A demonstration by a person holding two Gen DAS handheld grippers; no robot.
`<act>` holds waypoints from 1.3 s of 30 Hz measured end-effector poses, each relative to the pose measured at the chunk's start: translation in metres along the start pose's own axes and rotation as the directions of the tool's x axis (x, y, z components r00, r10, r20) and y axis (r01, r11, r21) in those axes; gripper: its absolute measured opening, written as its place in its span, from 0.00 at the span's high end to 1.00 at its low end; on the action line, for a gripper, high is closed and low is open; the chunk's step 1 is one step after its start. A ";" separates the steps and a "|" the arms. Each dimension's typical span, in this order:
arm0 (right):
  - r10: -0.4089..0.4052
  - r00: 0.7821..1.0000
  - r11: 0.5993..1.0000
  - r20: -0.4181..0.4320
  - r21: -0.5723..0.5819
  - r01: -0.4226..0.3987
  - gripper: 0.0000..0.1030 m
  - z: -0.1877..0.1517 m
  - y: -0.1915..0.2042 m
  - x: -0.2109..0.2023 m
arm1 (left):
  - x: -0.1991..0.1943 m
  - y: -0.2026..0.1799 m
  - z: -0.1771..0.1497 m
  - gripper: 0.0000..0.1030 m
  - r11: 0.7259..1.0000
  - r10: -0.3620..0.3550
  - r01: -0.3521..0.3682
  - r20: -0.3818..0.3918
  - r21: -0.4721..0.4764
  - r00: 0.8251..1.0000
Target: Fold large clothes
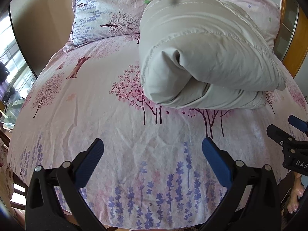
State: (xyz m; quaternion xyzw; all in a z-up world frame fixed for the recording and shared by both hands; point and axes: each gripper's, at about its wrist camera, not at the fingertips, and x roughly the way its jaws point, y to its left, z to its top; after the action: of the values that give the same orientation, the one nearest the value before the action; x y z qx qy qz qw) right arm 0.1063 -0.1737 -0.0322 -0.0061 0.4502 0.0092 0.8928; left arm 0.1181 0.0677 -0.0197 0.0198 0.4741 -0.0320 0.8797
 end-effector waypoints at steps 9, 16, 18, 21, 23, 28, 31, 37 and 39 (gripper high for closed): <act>-0.001 1.000 1.000 -0.007 0.006 0.001 0.01 0.000 -0.003 0.004 | 0.003 0.002 0.000 0.02 1.000 -0.002 0.002 -0.006 -0.004 1.000; -0.001 1.000 1.000 -0.010 0.015 0.001 0.01 0.000 -0.004 0.006 | 0.003 0.002 0.000 0.02 1.000 -0.003 0.003 -0.007 -0.004 1.000; -0.001 1.000 1.000 -0.010 0.016 0.001 0.01 0.000 -0.004 0.006 | 0.004 0.002 0.000 0.02 1.000 -0.004 0.004 -0.008 -0.006 1.000; -0.003 1.000 1.000 -0.011 0.017 0.003 0.01 0.000 -0.003 0.006 | 0.004 0.001 0.000 0.02 1.000 -0.005 0.005 -0.007 -0.009 1.000; 0.000 1.000 1.000 -0.011 0.017 0.001 0.01 0.000 -0.003 0.006 | 0.004 0.001 0.000 0.02 1.000 -0.005 0.005 -0.008 -0.010 1.000; -0.001 1.000 1.000 -0.011 0.018 0.002 0.01 0.000 -0.003 0.006 | 0.004 0.002 0.000 0.02 1.000 -0.005 0.005 -0.008 -0.009 1.000; -0.003 1.000 1.000 -0.013 0.019 0.003 0.01 -0.001 -0.002 0.007 | 0.004 0.001 0.000 0.02 1.000 -0.005 0.004 -0.008 -0.010 1.000; -0.002 1.000 1.000 -0.012 0.021 0.003 0.01 -0.001 -0.003 0.008 | 0.004 0.001 -0.001 0.02 1.000 -0.005 0.005 -0.008 -0.009 1.000; -0.002 1.000 1.000 -0.013 0.021 0.002 0.01 -0.001 -0.003 0.008 | 0.003 0.000 -0.001 0.02 1.000 -0.004 0.004 -0.008 -0.009 1.000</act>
State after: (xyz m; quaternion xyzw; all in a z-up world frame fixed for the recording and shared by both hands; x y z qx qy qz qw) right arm 0.1103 -0.1769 -0.0391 0.0028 0.4563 0.0036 0.8898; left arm 0.1194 0.0680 -0.0229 0.0151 0.4776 -0.0316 0.8779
